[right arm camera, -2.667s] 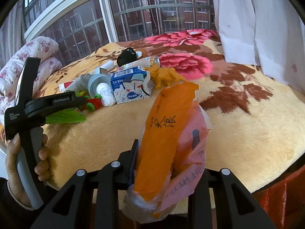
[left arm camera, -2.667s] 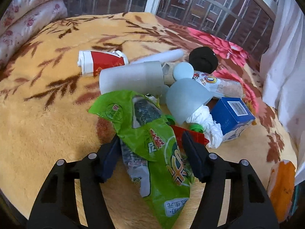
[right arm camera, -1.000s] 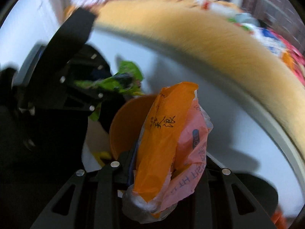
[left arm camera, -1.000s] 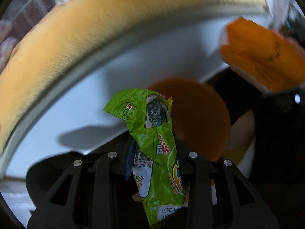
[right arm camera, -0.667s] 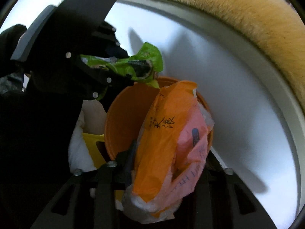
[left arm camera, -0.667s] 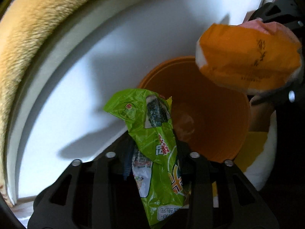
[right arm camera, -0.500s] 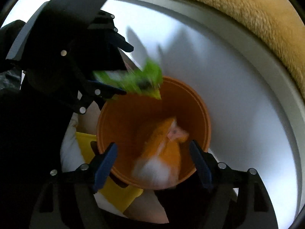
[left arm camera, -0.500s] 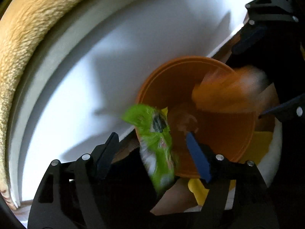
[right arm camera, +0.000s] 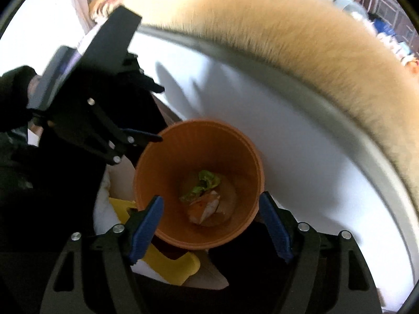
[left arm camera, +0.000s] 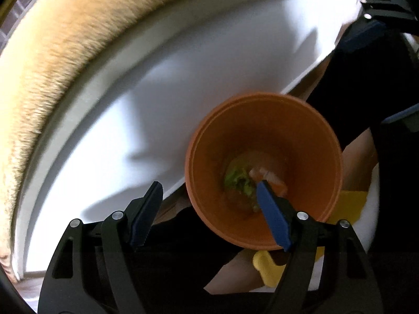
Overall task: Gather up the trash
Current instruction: 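Grasp the red toy car with green wheels using the right gripper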
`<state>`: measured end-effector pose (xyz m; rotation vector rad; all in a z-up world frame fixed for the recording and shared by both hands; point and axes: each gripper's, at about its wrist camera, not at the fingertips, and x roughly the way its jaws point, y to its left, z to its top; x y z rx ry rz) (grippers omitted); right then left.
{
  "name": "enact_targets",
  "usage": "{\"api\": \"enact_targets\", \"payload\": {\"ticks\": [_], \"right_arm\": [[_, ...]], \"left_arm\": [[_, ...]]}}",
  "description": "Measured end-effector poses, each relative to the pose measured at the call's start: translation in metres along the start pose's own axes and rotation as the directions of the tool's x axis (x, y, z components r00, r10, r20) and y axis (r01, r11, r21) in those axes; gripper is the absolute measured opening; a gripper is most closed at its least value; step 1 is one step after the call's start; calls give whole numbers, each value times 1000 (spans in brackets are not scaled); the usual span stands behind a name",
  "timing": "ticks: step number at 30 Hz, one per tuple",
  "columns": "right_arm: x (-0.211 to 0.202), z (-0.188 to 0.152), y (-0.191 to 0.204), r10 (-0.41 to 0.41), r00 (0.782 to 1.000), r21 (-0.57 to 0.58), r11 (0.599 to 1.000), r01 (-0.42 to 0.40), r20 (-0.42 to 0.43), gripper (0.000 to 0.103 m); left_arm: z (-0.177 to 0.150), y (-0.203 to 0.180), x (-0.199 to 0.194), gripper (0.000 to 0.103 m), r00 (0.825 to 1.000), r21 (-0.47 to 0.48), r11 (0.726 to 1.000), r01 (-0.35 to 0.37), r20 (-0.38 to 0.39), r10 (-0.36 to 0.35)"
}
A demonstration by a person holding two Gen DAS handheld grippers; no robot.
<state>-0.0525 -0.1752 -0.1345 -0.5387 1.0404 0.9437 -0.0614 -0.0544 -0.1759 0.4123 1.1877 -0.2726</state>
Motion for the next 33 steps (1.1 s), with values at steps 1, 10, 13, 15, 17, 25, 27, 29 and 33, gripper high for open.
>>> {"api": "enact_targets", "payload": {"ticks": [1,10,13,15,17,25,27,29,33], "right_arm": [[-8,1,0,-7,1000,5,1000,7,14,74],[-87,29,-10,2,977,36,999,-10,215,74],[-106,55,-28,-10,956,74,997,-12,292,74],[-113,79,-51,-62,941,129,991,20,333,74],[-112,99,-74,-93,935,170,985,36,342,73],[-69,183,-124,-167,948,50,986,159,272,55],[-56,198,-133,-163,960,-24,985,173,229,55],[-46,206,-142,-149,972,-79,983,166,182,55],[-23,228,-162,-85,993,-160,982,98,83,55]], "left_arm": [[-1,2,-4,74,1000,-13,1000,2,10,-2],[9,37,-82,80,982,-127,991,47,187,-22],[21,59,-110,86,958,-187,981,39,286,16],[31,72,-122,88,943,-241,969,55,333,29],[39,85,-126,88,932,-310,949,53,358,65],[49,106,-124,88,927,-408,911,62,361,98],[47,106,-124,88,929,-409,910,65,359,95],[48,109,-123,88,930,-414,907,75,358,86],[52,117,-118,88,930,-432,896,106,361,64]]}}
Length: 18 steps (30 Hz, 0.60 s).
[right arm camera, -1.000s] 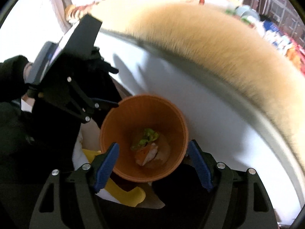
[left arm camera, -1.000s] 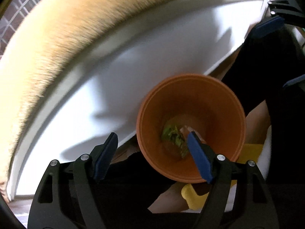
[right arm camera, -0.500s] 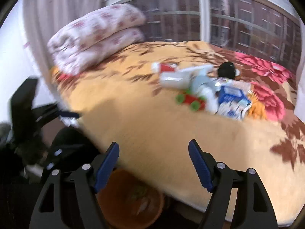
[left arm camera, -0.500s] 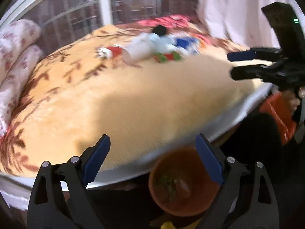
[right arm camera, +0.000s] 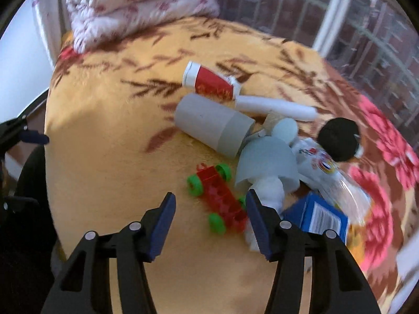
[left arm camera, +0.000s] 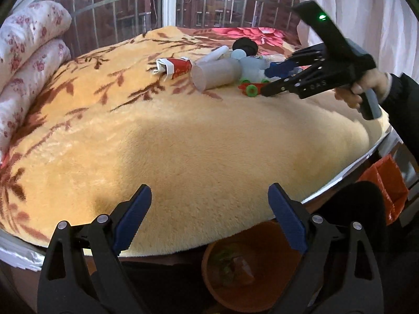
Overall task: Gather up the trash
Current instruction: 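Grasp the red toy car with green wheels using the right gripper, then grasp the grey plastic cup with the left gripper while the right holds the car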
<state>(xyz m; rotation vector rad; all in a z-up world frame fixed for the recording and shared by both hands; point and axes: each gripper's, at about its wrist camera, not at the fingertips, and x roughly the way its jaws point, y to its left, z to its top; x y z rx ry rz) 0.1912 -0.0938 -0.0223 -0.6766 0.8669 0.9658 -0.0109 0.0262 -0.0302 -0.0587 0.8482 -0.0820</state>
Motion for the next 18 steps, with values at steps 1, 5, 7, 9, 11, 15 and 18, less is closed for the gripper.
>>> {"api": "enact_targets", "payload": {"ticks": [1,5,7,9,11,15,18], "right_arm": [[5,3,-2,14,1000,-11,1000,-15,-18,55],[33,7,-10,85,988,-85,992,-97,-129,56],[36,11,-12,124,981,-75,988,-136,-147,51],[36,12,-11,133,974,-51,988,-145,-184,36],[31,10,-9,146,969,-26,988,-154,-201,27],[21,2,-6,109,977,47,994,-102,-182,26],[6,-7,-3,88,991,102,992,-77,-102,26]], "left_arm": [[2,2,2,88,1000,-10,1000,6,-3,-6],[8,6,10,88,999,-48,998,33,-18,-34],[10,7,13,88,999,-71,997,43,-25,-45],[12,7,14,88,999,-79,996,40,-27,-42],[13,5,14,88,999,-74,996,40,-26,-42],[14,3,14,88,999,-68,997,39,-26,-41],[14,3,14,88,999,-70,997,41,-22,-43]]}}
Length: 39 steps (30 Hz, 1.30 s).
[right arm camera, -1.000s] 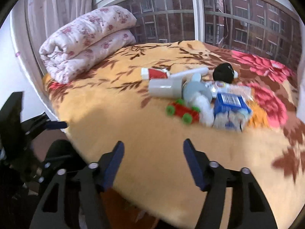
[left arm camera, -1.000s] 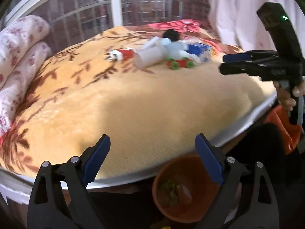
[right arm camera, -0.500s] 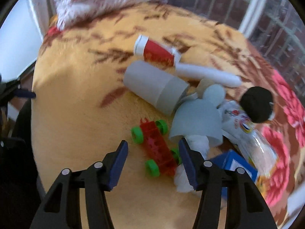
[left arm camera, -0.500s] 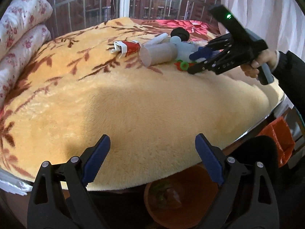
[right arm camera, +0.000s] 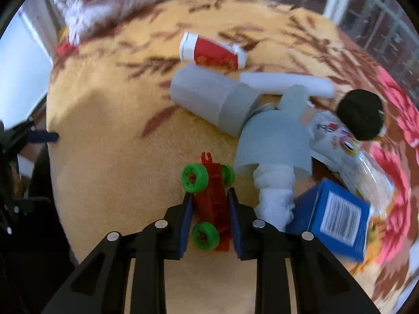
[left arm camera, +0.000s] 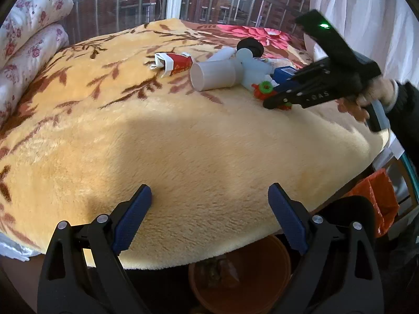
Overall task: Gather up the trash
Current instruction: 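Grasp the grey plastic cup with the left gripper while the right holds the car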
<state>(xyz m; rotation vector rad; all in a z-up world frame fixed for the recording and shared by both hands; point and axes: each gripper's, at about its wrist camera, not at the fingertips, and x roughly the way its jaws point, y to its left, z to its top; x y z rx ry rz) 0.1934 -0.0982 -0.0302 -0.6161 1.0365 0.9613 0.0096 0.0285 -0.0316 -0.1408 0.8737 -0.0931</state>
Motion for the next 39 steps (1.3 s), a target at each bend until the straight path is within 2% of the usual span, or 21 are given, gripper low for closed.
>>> {"api": "enact_targets", "payload": {"ticks": [5,7,9,11,16,18,22,24,27,28,30,34,39], "right_arm": [[-33,-41,11,19,985,160,986,-47,174,25],[-45,-59,21,-16,973,222,974,-36,228,25],[-53,-72,26,-50,964,274,961,-25,262,25],[-62,-92,32,-51,949,342,938,-62,311,25],[-69,-124,46,-56,929,430,895,-115,366,25],[-68,-131,47,-44,926,455,879,-142,374,25],[-70,-146,42,-71,917,519,840,-157,392,25],[-70,-148,40,-76,915,528,834,-160,397,25],[-69,-149,37,-73,911,531,830,-170,405,25],[-67,-149,35,-70,911,530,830,-173,406,25],[-66,-149,33,-68,908,531,828,-180,414,25],[-63,-149,28,-58,901,538,818,-204,430,25],[-63,-150,28,-77,898,547,815,-194,433,25]], "left_arm": [[14,-1,10,88,1000,28,1000,1,-7,0],[28,-3,17,88,1000,48,999,-1,-8,1],[45,-8,24,88,1000,87,996,-6,-6,7],[68,-16,35,88,999,160,986,-37,9,36],[115,-31,69,88,999,346,938,-32,-5,36],[132,-34,87,88,999,423,906,-8,-40,27],[149,-38,113,88,995,539,842,4,-85,50],[157,-38,123,88,992,566,824,40,-121,35],[166,-37,141,86,982,572,815,94,-188,19],[168,-37,148,77,978,577,810,105,-209,22],[169,-37,164,62,963,571,810,133,-267,30],[166,-35,173,59,965,556,823,116,-261,40],[162,-32,162,52,978,469,882,55,-202,47]]}}
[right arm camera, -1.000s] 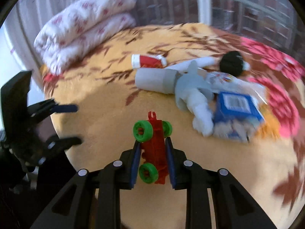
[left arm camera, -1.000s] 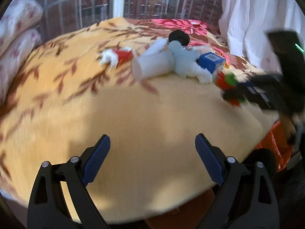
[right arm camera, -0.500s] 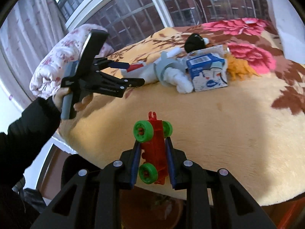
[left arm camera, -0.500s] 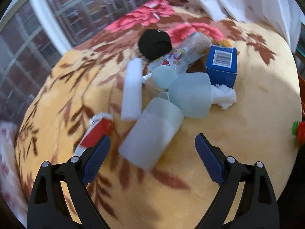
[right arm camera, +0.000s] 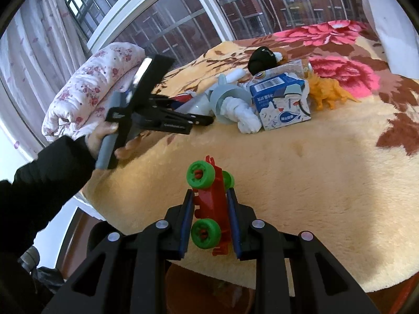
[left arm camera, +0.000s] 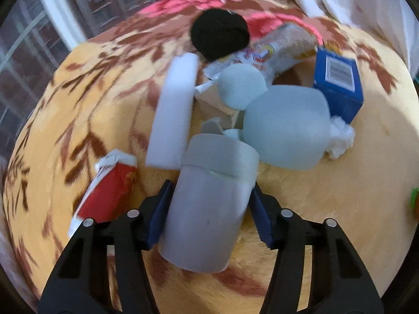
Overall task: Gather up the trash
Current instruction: 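Grasp the grey plastic cup with the left gripper while the right holds the car, then carry the car and cup to the orange bucket and release both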
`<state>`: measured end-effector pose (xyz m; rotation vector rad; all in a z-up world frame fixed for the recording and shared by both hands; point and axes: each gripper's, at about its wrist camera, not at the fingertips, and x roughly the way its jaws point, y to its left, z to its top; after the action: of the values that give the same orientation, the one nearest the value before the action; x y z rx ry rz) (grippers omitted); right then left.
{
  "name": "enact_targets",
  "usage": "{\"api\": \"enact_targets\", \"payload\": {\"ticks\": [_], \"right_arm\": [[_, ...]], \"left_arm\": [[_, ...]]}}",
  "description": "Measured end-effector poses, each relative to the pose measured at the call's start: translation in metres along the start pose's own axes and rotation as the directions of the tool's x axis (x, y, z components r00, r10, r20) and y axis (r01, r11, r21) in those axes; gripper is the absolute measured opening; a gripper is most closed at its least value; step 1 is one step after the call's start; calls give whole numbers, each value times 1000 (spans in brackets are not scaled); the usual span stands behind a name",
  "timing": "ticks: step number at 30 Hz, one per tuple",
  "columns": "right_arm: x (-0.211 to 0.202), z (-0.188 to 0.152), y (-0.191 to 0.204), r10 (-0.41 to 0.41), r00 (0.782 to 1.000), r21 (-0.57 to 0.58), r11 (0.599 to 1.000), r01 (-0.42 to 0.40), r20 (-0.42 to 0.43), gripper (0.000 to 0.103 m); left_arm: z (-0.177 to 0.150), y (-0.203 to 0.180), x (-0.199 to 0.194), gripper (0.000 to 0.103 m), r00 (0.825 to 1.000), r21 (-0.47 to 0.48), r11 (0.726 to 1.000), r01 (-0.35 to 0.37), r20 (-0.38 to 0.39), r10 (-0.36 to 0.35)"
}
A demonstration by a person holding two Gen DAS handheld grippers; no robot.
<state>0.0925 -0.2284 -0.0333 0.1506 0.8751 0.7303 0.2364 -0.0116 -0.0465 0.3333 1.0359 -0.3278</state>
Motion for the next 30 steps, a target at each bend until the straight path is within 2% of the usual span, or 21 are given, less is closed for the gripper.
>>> {"api": "enact_targets", "payload": {"ticks": [1,4,9,11,16,25,30], "right_arm": [[0,-1,0,-2,1000,0,1000,2,2,25],[-1,-2,3,-21,1000,-9,1000,21,12,25],[-4,-4,7,-32,999,7,999,32,22,25],[-8,-4,10,-31,999,15,999,30,35,25],[-28,-11,29,-5,998,0,1000,5,66,25],[-51,-46,64,-1,1000,-83,997,3,23,25],[-50,-80,79,-12,998,-138,990,2,-67,25]], "left_arm": [[-4,0,-6,49,1000,-40,999,0,14,1],[-19,-4,-29,49,998,-157,988,0,65,10],[-48,-19,-73,48,987,-254,967,-11,155,52],[-64,-26,-94,48,978,-310,951,-8,197,73],[-108,-58,-131,48,961,-386,922,-32,240,134],[-181,-111,-154,48,965,-390,916,-91,194,179],[-211,-131,-146,48,980,-366,928,-70,150,133]]}}
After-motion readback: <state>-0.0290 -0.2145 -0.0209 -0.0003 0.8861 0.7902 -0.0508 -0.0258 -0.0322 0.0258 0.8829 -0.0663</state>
